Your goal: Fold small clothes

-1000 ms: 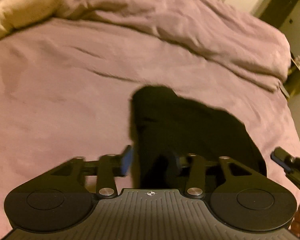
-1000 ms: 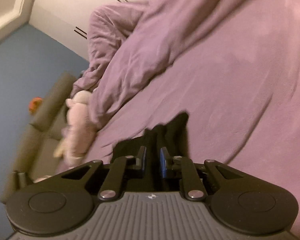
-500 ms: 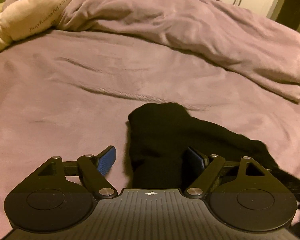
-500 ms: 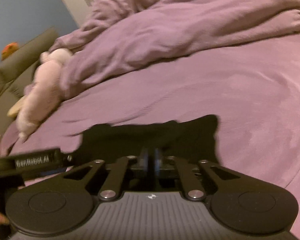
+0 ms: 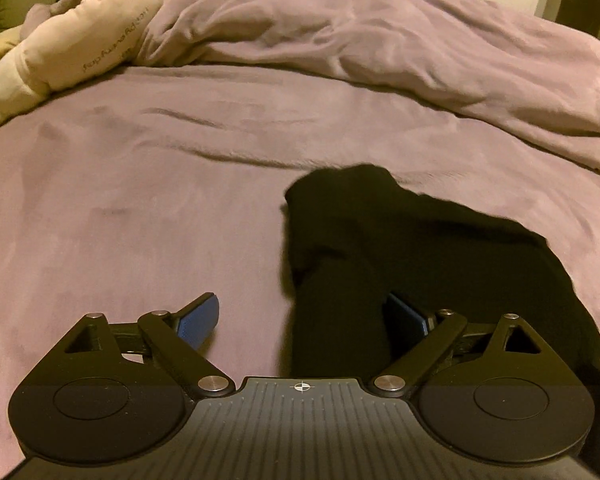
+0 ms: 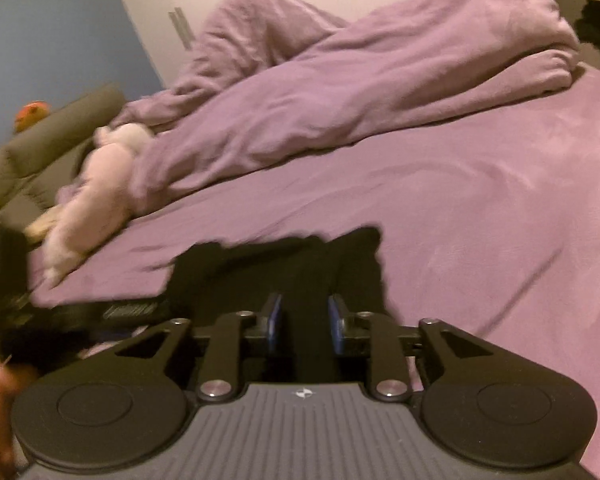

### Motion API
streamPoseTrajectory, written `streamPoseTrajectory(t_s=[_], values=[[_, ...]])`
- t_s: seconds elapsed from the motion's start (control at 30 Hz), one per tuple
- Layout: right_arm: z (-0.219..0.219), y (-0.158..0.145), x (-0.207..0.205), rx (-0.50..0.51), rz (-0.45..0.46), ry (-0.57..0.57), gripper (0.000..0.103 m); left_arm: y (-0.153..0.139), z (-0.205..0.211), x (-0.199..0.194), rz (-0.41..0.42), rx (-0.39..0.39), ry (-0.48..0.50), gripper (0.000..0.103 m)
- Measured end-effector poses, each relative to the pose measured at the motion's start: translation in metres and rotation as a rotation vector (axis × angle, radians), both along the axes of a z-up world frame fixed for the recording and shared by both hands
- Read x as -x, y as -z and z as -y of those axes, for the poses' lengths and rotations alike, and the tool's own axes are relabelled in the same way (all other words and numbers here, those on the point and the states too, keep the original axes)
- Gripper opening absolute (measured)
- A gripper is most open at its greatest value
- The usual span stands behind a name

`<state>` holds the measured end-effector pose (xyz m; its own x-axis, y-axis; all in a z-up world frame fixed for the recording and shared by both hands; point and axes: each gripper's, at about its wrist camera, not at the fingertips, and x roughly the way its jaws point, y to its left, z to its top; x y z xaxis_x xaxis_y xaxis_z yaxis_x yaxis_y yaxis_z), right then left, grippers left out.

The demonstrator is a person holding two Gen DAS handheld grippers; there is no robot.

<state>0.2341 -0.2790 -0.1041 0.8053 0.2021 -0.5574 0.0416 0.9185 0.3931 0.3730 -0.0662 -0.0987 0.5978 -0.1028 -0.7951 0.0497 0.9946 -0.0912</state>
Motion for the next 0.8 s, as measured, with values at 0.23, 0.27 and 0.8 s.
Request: streamPoseTrajectory(t_s=[0.23, 0.27, 0.8], values=[[-0.006, 0.012, 0.028, 0.063, -0.052, -0.017, 0.028, -0.008, 0.002, 0.025, 0.013, -0.021, 0.019, 0.095], [-0.005, 0.011, 0.029, 0.064, -0.055, -0.020, 0.028, -0.009, 0.000, 0.028, 0.012, -0.019, 0.017, 0.095], [-0.011, 0.015, 0.082, 0.139, -0.130, -0.079, 0.030, -0.008, -0.027, 0.112, -0.068, -0.053, 0.033, 0.096]])
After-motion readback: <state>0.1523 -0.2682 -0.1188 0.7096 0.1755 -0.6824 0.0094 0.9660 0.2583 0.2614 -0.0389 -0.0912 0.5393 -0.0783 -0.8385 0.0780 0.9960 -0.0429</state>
